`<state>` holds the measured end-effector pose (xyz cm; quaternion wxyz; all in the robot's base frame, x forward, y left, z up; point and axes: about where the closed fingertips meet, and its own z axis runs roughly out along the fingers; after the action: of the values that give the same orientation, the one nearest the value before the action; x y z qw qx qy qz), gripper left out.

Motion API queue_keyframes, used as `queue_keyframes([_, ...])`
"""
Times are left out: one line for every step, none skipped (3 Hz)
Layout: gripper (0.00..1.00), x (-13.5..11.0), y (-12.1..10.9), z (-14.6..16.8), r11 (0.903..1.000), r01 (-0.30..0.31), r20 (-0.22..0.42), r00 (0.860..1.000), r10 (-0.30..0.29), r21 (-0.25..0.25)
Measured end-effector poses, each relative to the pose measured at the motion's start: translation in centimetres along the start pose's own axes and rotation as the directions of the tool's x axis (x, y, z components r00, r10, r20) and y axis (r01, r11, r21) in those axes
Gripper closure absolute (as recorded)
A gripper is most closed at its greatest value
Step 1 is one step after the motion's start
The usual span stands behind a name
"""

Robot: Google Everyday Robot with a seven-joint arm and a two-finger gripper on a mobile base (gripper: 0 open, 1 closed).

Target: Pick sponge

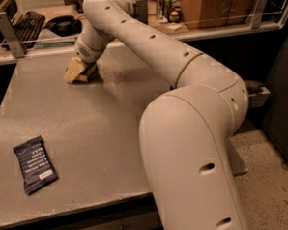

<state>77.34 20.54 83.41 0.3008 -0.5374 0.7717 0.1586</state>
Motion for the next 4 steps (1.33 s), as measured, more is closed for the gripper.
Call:
queue_keyframes([0.9,-0.1,0.0,-0.2,1.0,0.0,0.0,1.0,0.0,0.0])
queue_keyframes([1.0,-1.9,1.2,-5.2,0.9982,0.06,0.047,0.997,-0.06,-0.002])
queue_keyframes([1.0,-3.1,2.7,-13.9,0.9932,0.116,0.164,0.98,-0.116,0.01])
queue_keyframes([1.0,-2.6,3.3,-17.7,0.9917,0.126,0.277,0.954,-0.114,-0.027])
